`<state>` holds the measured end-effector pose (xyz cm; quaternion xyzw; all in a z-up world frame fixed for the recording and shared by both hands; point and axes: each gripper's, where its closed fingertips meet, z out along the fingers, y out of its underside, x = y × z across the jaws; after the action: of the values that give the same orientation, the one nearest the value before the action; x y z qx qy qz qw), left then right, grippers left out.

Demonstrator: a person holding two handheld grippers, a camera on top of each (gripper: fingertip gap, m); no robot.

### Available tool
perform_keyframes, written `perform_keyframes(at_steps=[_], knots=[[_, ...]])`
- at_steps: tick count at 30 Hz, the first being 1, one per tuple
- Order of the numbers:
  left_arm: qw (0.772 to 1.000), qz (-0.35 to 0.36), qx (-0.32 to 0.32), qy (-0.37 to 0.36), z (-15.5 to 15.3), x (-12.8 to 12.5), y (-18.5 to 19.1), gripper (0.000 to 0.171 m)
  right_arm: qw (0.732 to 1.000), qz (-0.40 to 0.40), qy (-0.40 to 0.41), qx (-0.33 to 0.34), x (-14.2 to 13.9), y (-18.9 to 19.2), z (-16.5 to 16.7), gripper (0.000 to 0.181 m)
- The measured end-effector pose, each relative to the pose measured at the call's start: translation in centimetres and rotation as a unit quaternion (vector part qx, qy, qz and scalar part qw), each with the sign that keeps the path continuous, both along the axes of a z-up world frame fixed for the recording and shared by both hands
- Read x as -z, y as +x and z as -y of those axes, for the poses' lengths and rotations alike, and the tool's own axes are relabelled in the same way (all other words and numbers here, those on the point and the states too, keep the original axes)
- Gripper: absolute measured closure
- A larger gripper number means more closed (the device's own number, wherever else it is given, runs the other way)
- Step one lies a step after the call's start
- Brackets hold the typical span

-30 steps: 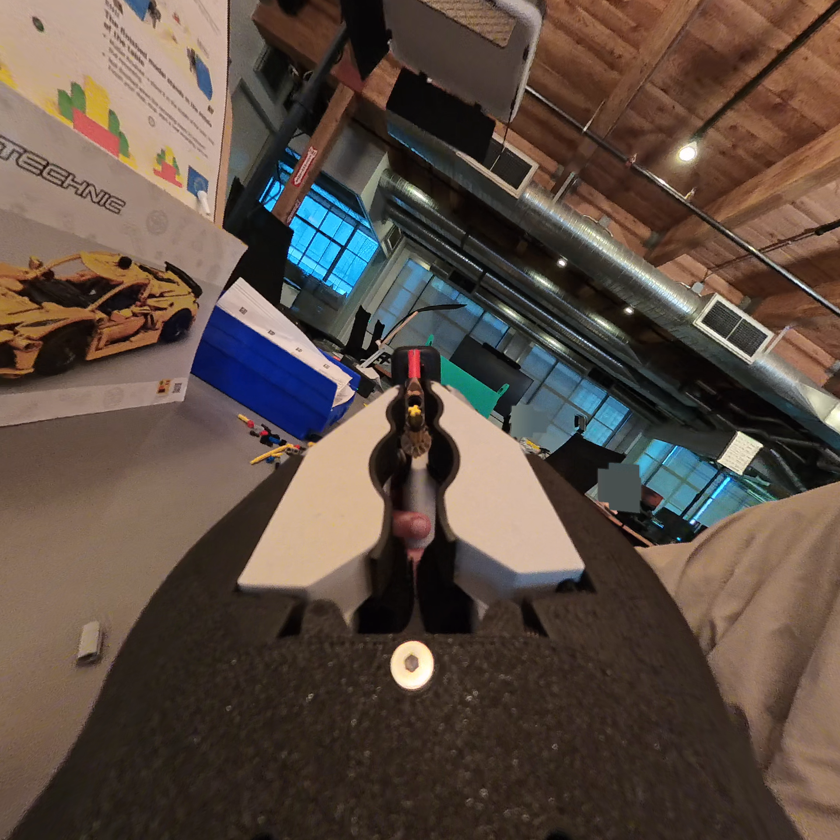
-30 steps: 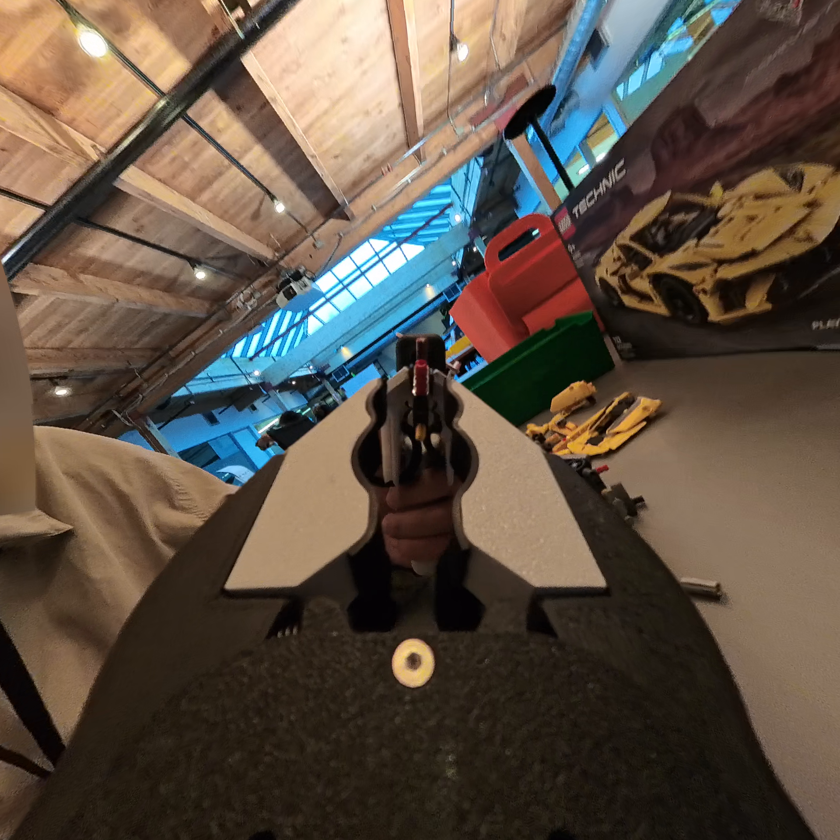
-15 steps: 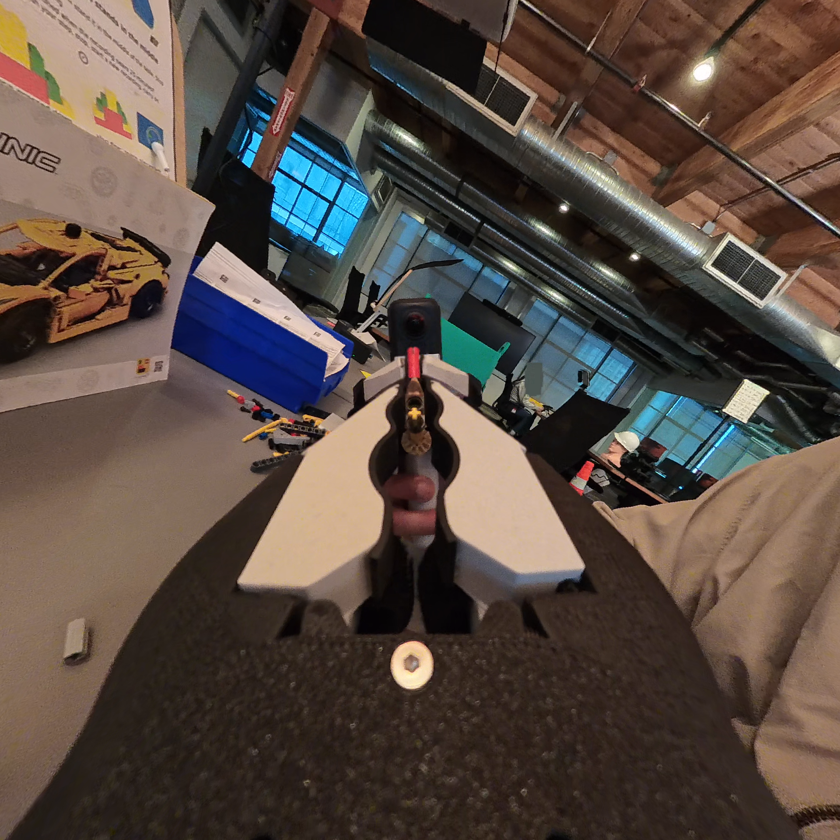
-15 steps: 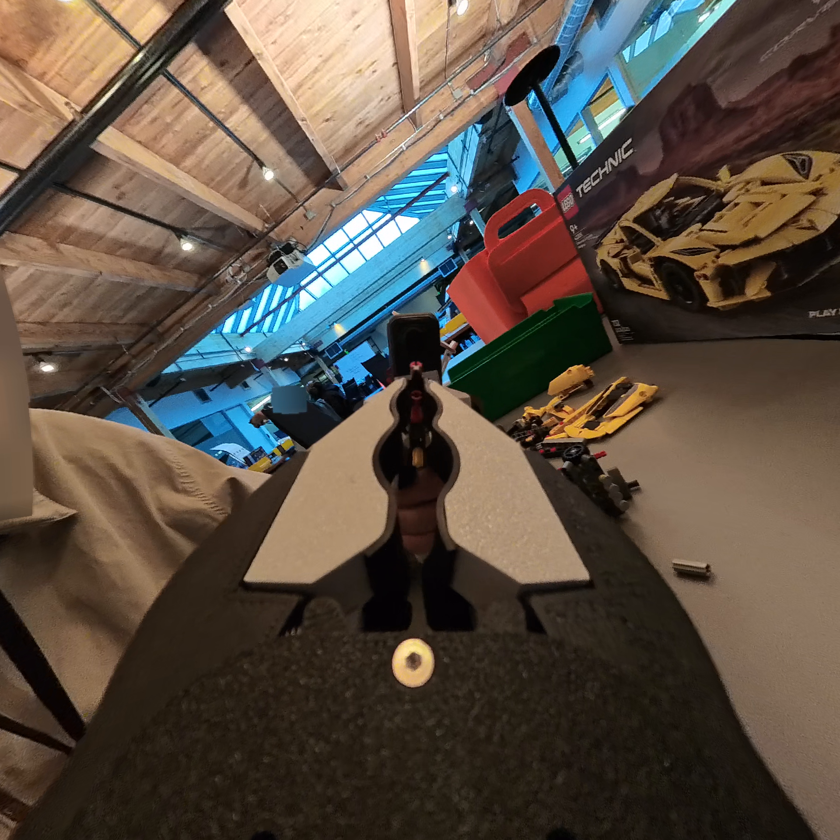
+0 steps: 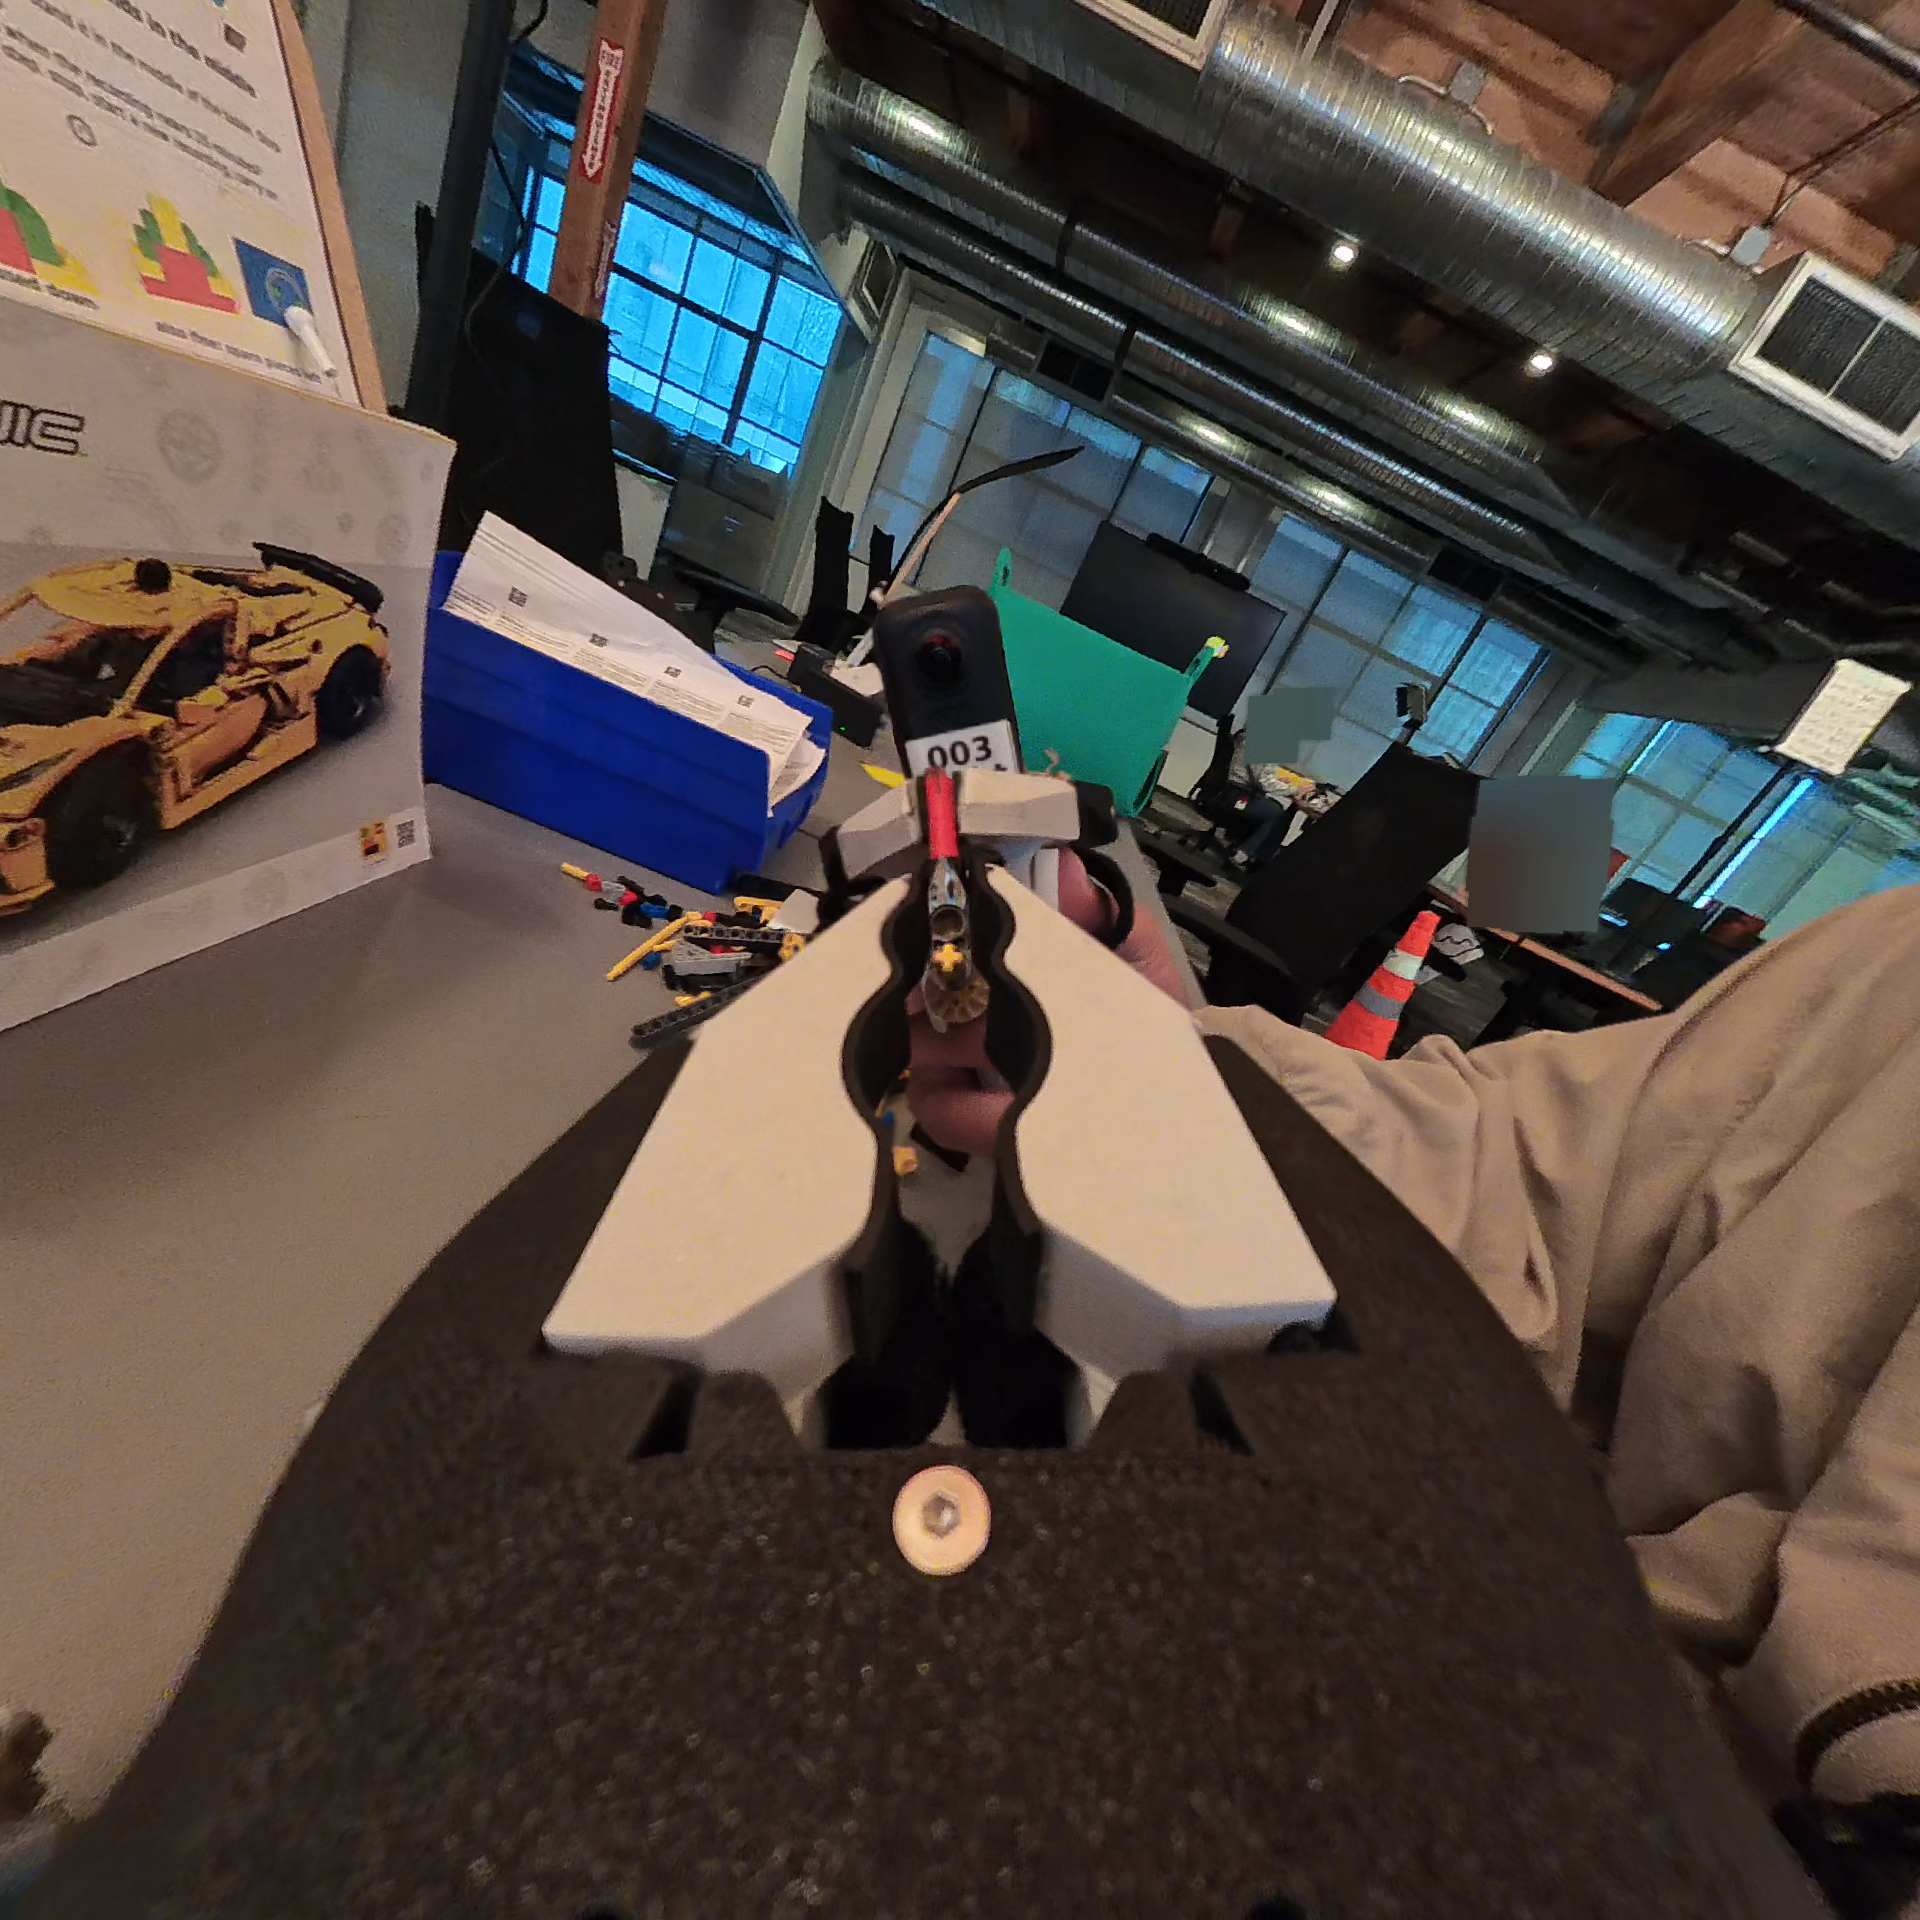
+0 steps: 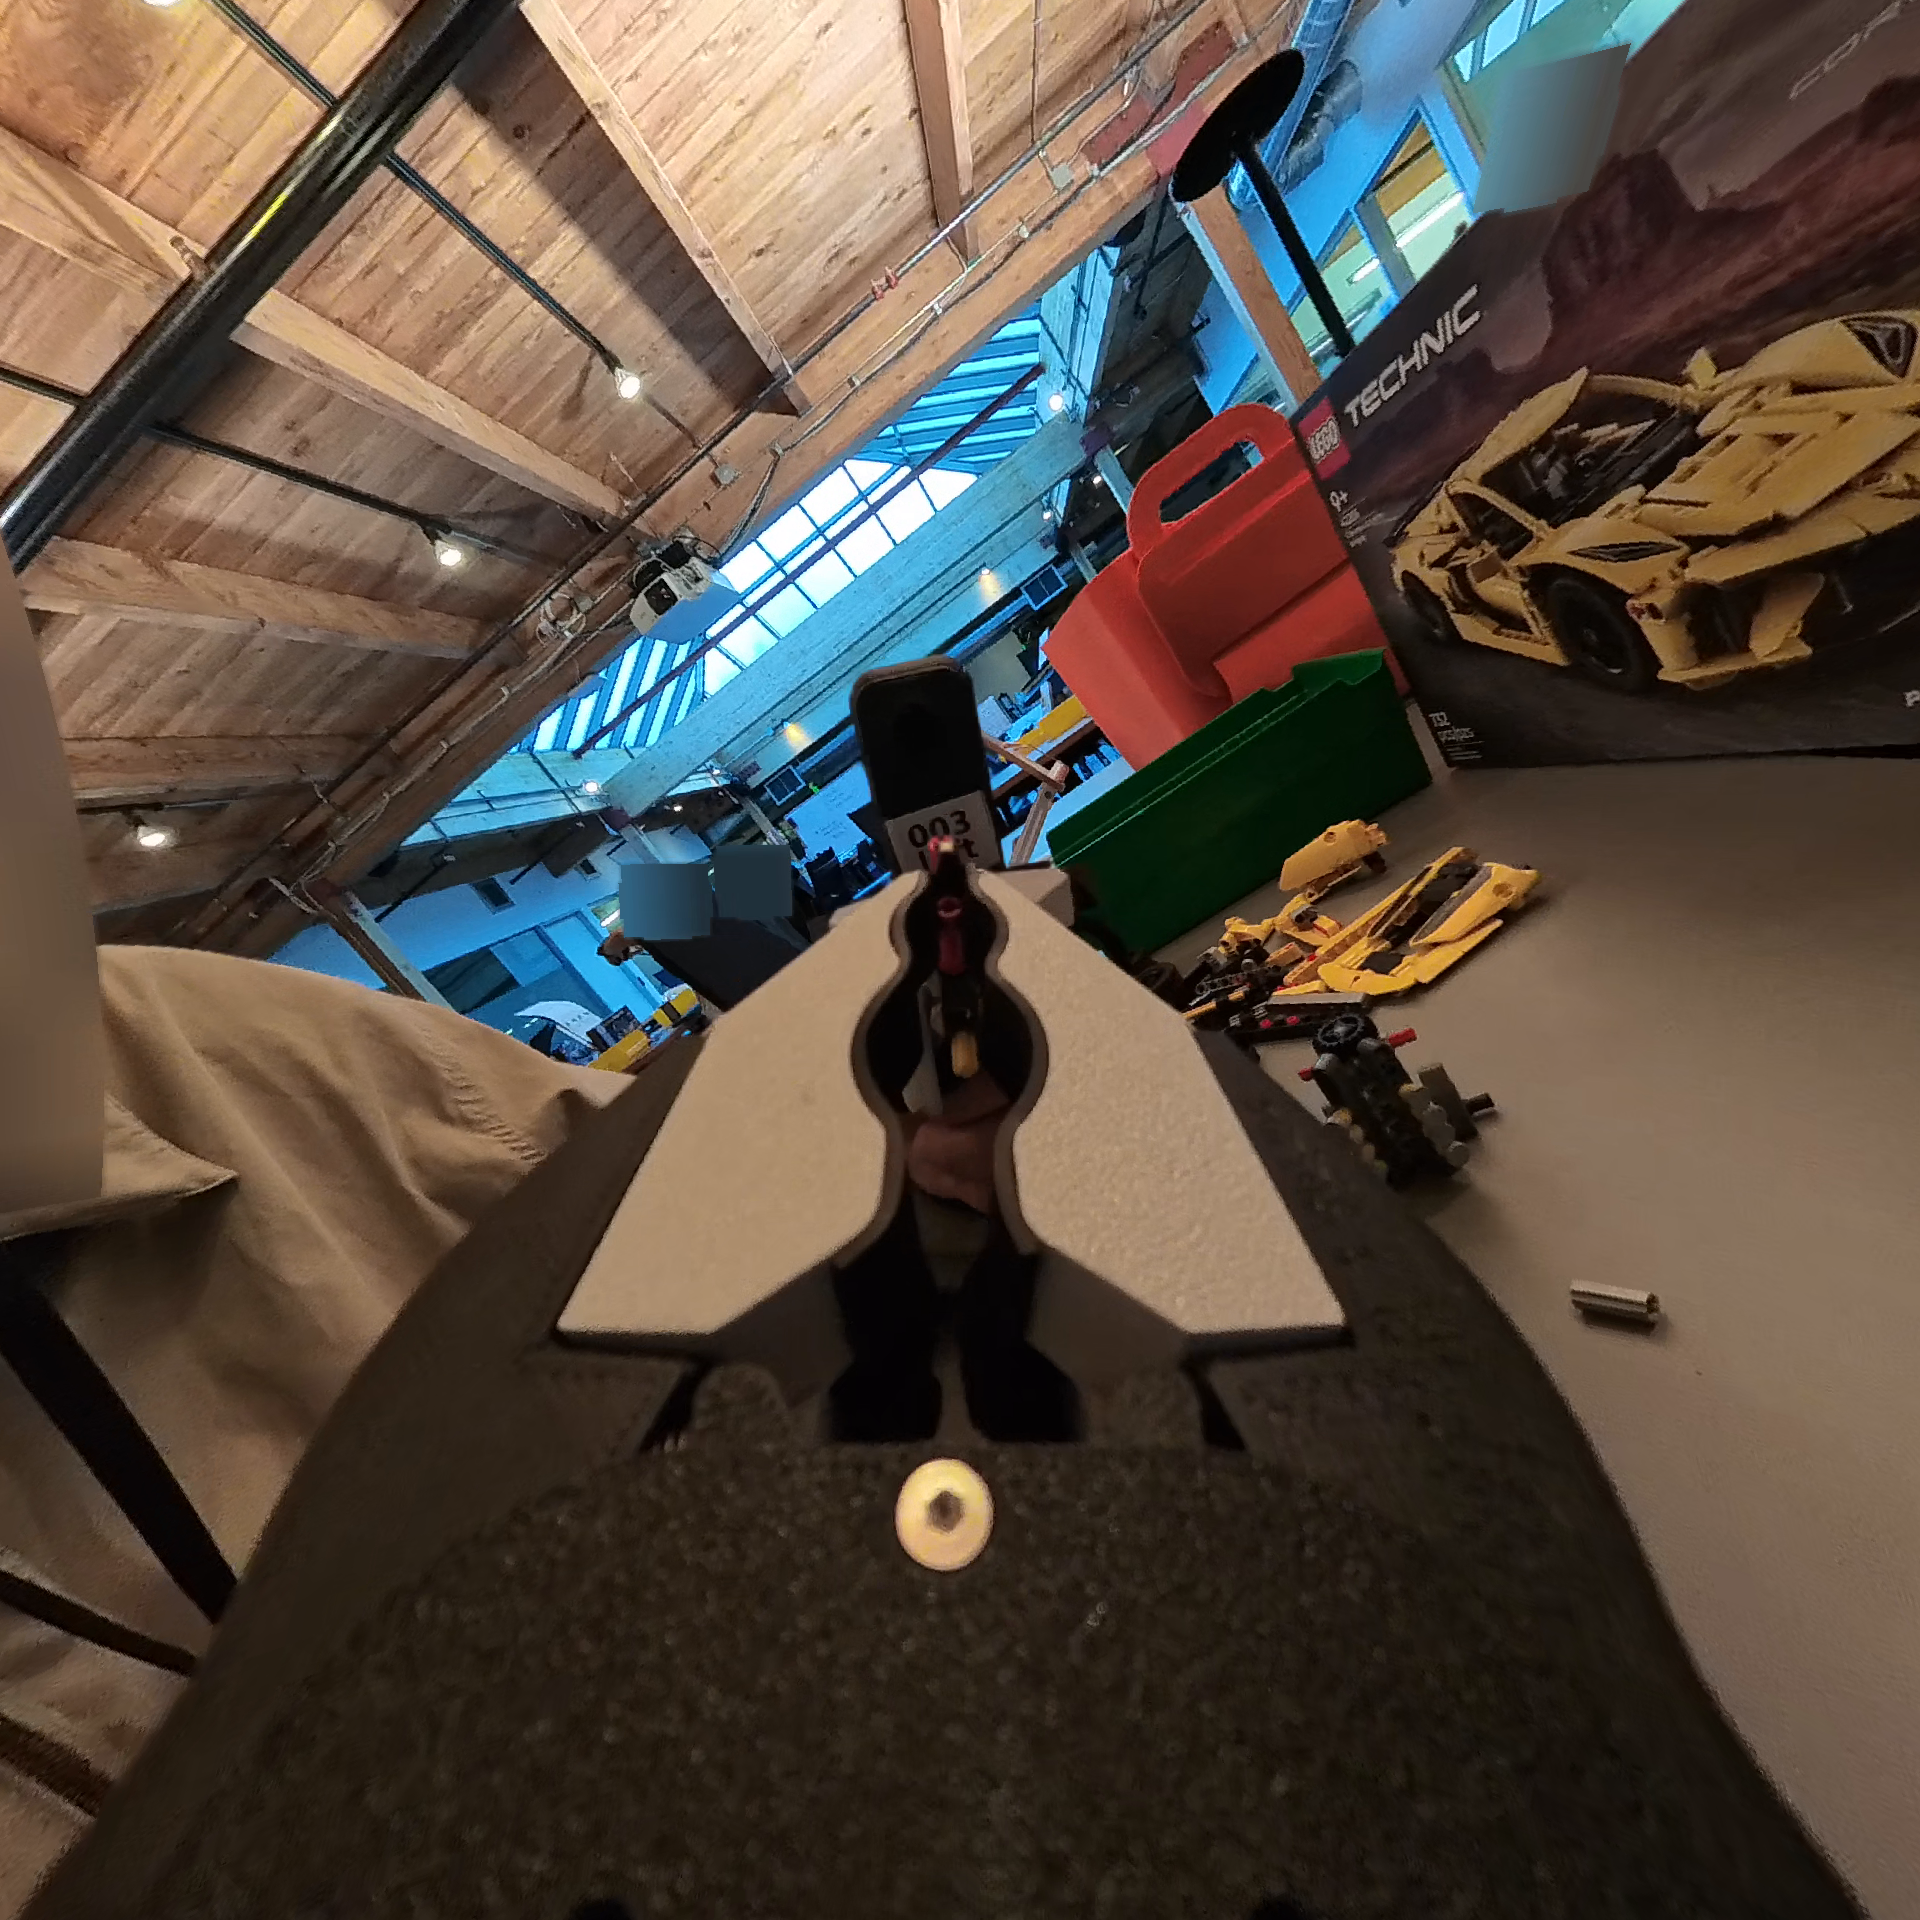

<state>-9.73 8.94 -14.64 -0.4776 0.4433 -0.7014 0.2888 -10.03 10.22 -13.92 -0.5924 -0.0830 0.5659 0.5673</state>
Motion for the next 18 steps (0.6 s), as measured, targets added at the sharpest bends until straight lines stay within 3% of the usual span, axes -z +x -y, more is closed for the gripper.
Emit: perform_keyframes(at_steps=[5,8,9,13,18], knots=[[0.998,0.018,0.032,-0.046,0.3,-0.4,-0.5,0.164,1.0,0.004,0.0,-0.015,-0.3,-0.5,0.4,0.179],[0.997,0.028,0.026,-0.062,0.1,-0.4,-0.8,0.164,0.999,-0.018,-0.012,-0.04,-0.2,-0.6,0.5,0.176],[0.997,0.033,0.025,-0.063,0.1,-0.6,-1.0,0.164,0.999,-0.027,-0.011,-0.042,-0.3,-0.4,0.6,0.168],[0.997,0.035,0.015,-0.07,-0.7,-0.8,-1.1,0.164,0.999,-0.005,-0.006,-0.044,0.4,-0.4,0.6,0.163],[0.997,0.023,0.026,-0.074,-0.3,-0.1,-0.7,0.165,0.999,-0.004,-0.01,-0.042,0.8,-0.9,0.3,0.175]])
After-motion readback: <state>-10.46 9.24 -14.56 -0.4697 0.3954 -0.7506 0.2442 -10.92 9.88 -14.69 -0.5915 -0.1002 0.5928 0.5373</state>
